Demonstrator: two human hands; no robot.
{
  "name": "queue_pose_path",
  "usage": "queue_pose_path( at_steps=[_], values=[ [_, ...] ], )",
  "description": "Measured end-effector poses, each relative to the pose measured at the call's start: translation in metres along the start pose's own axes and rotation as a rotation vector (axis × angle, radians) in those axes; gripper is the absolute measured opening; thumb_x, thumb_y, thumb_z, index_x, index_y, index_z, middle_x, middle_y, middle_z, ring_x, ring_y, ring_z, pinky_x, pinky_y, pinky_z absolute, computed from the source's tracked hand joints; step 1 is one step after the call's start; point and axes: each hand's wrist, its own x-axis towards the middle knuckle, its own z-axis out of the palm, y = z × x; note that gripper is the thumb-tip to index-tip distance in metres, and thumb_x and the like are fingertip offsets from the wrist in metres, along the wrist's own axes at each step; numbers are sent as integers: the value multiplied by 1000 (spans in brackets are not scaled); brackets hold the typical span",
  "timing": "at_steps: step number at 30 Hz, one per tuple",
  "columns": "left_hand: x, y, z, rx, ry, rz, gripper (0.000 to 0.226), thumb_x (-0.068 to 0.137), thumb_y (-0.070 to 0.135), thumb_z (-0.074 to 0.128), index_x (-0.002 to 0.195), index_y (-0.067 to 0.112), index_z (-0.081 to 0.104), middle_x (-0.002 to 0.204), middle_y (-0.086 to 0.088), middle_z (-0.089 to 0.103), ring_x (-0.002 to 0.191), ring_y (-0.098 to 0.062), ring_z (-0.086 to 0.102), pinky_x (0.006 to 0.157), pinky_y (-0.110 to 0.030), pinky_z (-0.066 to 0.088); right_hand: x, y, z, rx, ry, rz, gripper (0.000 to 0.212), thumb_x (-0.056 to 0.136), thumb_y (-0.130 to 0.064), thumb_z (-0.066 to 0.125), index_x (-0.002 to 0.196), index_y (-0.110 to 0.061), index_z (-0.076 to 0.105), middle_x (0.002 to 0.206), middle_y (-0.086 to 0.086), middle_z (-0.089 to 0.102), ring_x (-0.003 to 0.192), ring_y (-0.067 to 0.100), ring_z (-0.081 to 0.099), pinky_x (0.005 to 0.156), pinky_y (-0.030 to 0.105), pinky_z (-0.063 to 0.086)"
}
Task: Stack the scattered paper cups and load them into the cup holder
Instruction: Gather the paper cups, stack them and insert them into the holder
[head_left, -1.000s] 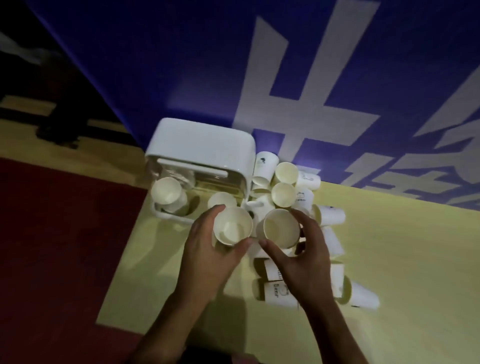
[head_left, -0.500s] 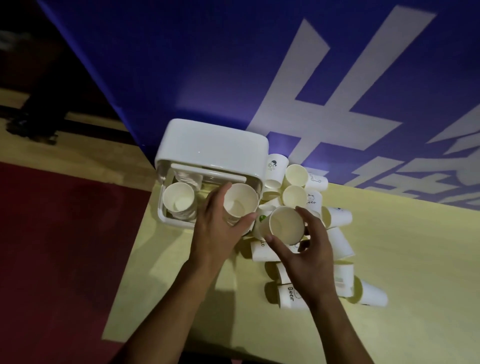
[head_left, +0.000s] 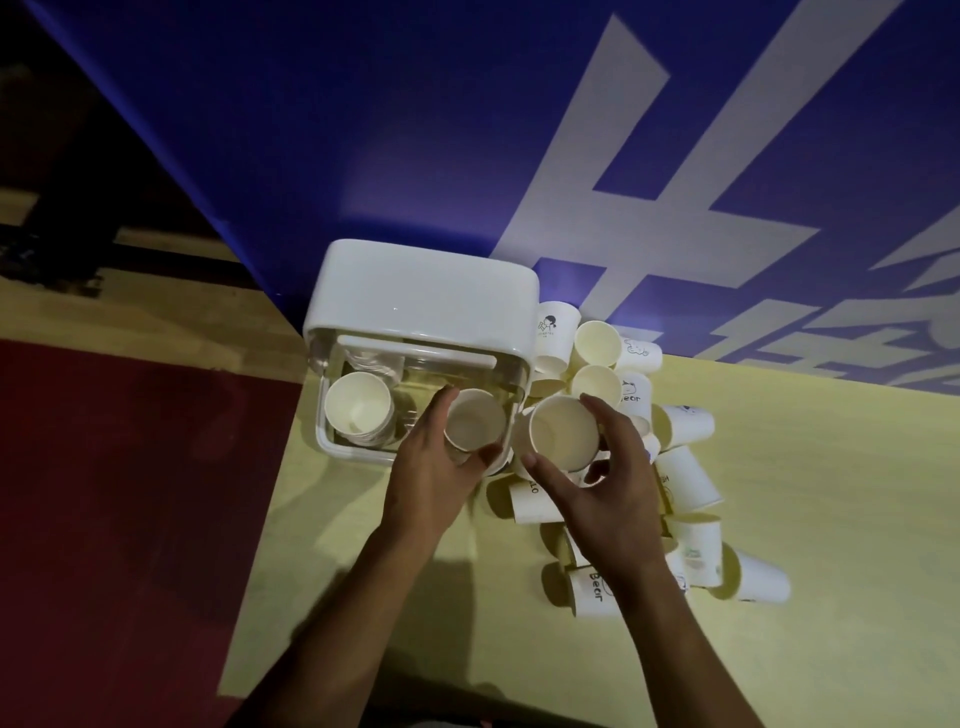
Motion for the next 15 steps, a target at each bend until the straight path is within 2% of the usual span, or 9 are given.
queue_pose_path(
  at_steps=[2,5,7,10,13,15],
  values=[
    [3,-3,3,-25,7,-33,83,77,44,86,148,30,45,144,8,57,132,-11,51,106,-26,45,2,-3,2,2,-5,-41,70,73,-39,90,132,-31,54,127,-25,56,112,9,58,82,29,53],
    [5,-7,6,-96,3,-82,79,74,36,90,141,35,49,134,12,62,123,-9,57,102,-31,51,7,-10,4,17,-14,-111,69,75,-30,90,133,-33,52,128,-30,53,116,9,56,78,20,48],
    [5,-12,5,-103,-3,-73,81,73,36,91,141,31,49,131,12,64,119,-8,59,95,-27,52,9,-16,8,21,-34,-143,70,75,-26,91,133,-30,52,128,-31,52,116,8,56,80,18,47],
    [5,-15,-1,-83,-53,-43,87,73,41,88,146,28,42,132,10,63,117,-10,59,90,-25,48,10,-22,21,37,-96,-189,68,75,-25,91,132,-21,54,127,-22,56,114,6,57,84,13,43],
    [2,-23,-7,-63,-98,-41,98,71,45,84,153,29,32,141,10,57,127,-11,55,100,-32,49,10,-18,36,22,-164,-207,67,75,-26,91,130,-24,53,125,-15,59,115,7,58,91,21,46],
    [0,-27,-11,-35,-117,-56,99,76,36,85,157,31,28,148,12,53,135,-8,50,104,-32,47,11,-10,46,-5,-199,-203,69,74,-27,91,131,-29,52,126,-18,58,118,6,57,96,26,48]
  ],
)
